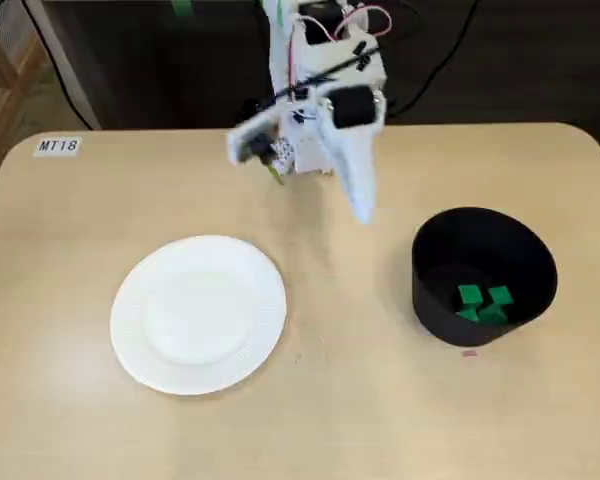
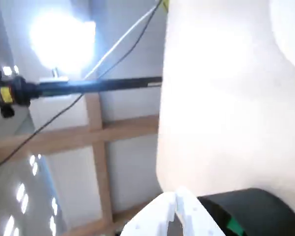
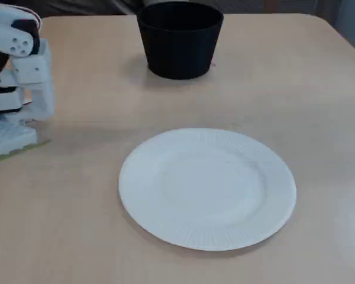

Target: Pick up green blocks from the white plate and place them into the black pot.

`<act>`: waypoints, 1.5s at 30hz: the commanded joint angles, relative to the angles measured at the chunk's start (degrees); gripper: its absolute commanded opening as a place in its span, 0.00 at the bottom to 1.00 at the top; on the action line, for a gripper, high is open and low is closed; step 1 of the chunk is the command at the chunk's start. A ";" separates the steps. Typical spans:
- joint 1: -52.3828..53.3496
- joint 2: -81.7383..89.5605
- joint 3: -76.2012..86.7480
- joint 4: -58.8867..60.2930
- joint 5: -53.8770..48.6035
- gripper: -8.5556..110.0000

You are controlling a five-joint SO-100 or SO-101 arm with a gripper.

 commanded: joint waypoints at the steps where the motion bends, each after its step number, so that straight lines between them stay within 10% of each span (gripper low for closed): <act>1: 1.58 11.07 8.00 2.11 1.76 0.05; 21: 3.34 27.95 42.36 1.93 -0.62 0.05; 45: 3.52 27.95 42.80 1.14 -0.35 0.05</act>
